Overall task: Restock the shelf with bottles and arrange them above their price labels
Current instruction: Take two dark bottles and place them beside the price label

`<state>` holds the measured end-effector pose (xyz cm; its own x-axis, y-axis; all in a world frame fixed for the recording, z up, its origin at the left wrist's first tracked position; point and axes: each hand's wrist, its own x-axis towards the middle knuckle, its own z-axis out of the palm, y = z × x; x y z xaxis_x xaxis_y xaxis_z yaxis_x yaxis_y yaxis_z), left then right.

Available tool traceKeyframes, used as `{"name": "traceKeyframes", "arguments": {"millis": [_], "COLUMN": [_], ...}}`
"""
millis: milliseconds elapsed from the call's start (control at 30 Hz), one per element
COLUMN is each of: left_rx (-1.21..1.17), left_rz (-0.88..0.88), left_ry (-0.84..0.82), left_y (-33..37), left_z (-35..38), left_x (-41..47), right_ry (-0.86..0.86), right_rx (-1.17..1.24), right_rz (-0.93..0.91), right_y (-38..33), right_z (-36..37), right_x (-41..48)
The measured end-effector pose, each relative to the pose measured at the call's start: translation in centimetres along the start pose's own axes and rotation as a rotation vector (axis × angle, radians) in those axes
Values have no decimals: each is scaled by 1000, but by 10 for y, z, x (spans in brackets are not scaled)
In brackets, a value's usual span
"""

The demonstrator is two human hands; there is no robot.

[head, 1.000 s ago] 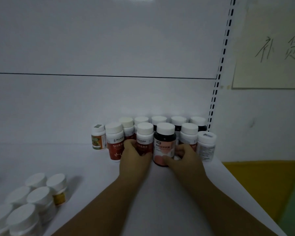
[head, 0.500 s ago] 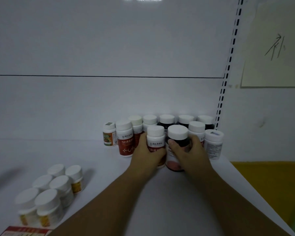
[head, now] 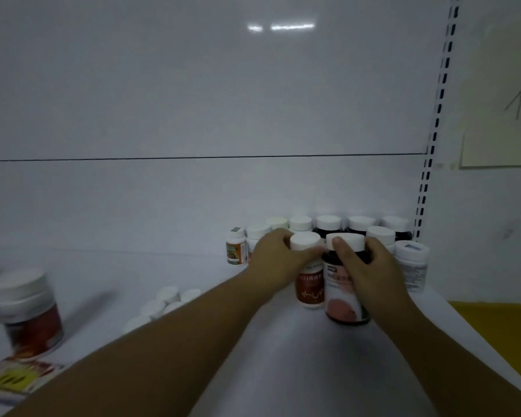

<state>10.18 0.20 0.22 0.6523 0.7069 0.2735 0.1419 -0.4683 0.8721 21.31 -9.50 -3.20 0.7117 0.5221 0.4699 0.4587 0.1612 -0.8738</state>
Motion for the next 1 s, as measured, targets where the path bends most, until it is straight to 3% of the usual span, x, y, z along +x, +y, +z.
{"name": "traceKeyframes", "arguments": {"millis": [267, 500, 833, 1000], "left_rx": [248, 432, 679, 773], "left_rz": [-10, -117, -50, -45], "left_ry": [-37, -50, -428, -531], "left_y": [53, 5, -41, -50], "left_z": [-174, -289, -315, -318], "left_x": [-24, -47, -53, -48], "right_ry": [-291, -425, -354, -311], "right_rx": [103, -62, -164, -144], "right_rz": [-133, -158, -115, -77], "right_y": [-120, -175, -191, -194], "right_z": [78, 152, 211, 210], "right_x": [-27, -59, -102, -111]}}
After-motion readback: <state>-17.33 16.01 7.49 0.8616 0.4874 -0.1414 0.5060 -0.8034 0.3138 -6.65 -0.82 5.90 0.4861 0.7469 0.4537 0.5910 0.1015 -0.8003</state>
